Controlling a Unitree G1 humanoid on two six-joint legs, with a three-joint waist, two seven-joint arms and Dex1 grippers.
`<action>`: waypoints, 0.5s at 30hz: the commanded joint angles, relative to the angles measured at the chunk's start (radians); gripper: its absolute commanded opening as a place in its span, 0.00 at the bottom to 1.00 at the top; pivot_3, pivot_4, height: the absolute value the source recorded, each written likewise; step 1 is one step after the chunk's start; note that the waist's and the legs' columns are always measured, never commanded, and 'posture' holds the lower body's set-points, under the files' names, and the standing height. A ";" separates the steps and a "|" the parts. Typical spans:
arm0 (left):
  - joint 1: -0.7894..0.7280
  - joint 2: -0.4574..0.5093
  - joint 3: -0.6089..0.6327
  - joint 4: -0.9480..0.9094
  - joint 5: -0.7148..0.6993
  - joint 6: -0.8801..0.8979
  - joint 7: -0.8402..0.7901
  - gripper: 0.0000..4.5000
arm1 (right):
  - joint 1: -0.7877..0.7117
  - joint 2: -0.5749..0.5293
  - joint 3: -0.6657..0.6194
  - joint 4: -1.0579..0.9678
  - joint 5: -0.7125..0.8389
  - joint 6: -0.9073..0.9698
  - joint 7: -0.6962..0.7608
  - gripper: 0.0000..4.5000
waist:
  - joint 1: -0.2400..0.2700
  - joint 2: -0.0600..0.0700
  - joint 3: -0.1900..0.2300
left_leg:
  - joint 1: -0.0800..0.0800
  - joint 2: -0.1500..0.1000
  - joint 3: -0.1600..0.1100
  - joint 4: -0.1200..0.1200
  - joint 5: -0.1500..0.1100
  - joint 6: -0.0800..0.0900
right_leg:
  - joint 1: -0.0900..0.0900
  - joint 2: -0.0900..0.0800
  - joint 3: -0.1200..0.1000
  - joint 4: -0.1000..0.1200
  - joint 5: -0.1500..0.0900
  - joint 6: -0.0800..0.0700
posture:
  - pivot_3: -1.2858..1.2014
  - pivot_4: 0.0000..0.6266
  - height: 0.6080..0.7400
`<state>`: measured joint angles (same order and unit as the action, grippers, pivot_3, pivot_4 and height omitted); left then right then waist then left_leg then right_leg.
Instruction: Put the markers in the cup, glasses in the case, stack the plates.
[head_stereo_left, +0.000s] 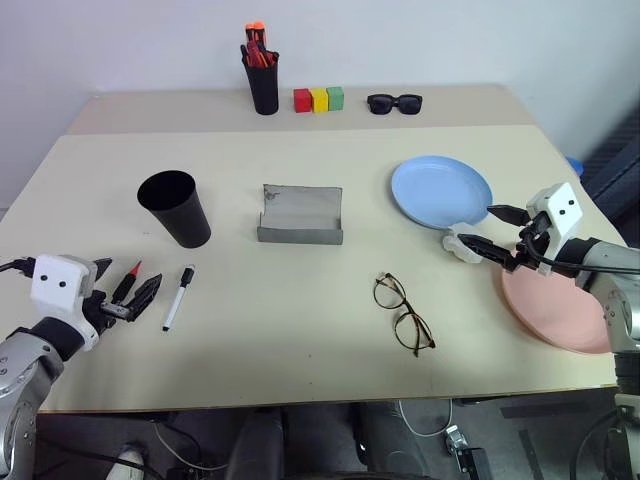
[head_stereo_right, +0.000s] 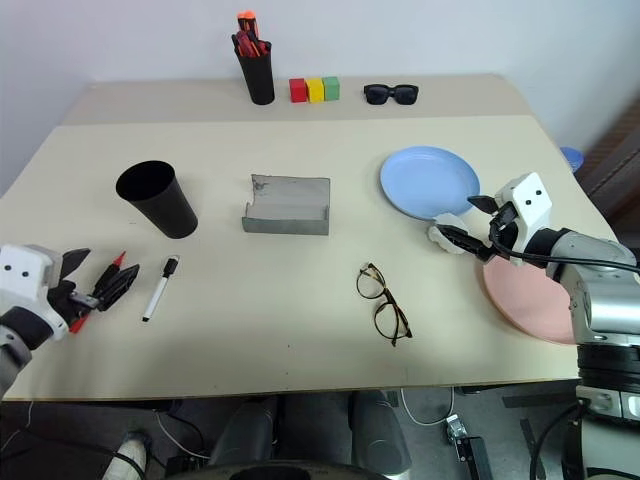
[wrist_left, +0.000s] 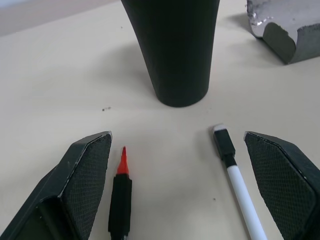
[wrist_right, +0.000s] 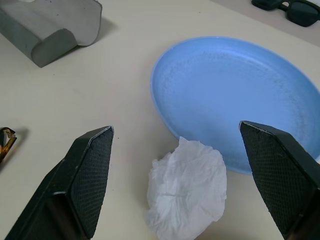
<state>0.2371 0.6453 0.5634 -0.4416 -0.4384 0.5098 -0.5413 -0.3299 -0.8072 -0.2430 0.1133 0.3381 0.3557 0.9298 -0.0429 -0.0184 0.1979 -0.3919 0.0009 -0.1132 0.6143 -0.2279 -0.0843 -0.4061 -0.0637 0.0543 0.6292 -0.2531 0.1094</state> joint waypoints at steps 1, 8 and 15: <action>-0.012 0.002 0.008 -0.008 0.008 -0.020 0.008 0.96 | -0.031 -0.008 0.002 -0.019 0.001 -0.020 0.001 0.91 | -0.001 0.000 0.000 | 0.000 0.000 0.000 0.000 0.000 0.000 | 0.000 0.000 0.000 0.000 0.000 0.000 | 0.52 0.24 1.00; -0.005 -0.009 0.013 -0.012 0.014 -0.031 0.010 0.96 | -0.068 0.025 0.044 -0.046 0.001 -0.027 -0.017 0.91 | -0.001 0.000 0.000 | 0.000 0.000 0.000 0.000 0.000 0.000 | 0.000 0.000 0.000 0.000 0.000 0.000 | 0.52 0.24 1.00; -0.032 0.010 -0.004 0.018 0.046 -0.028 0.018 0.96 | -0.079 0.080 0.098 -0.135 0.004 -0.014 -0.048 0.91 | 0.000 0.000 0.000 | 0.000 0.000 0.000 0.000 0.000 0.000 | 0.000 0.000 0.000 0.000 0.000 0.000 | 0.52 0.24 1.00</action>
<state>0.2186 0.6391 0.5600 -0.4212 -0.4031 0.4932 -0.5277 -0.3889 -0.7377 -0.1448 0.0419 0.3300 0.3440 0.8930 -0.0433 -0.0184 0.1979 -0.3917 0.0010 -0.1133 0.6143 -0.2279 -0.0843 -0.4061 -0.0635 0.0543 0.6296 -0.2530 0.1095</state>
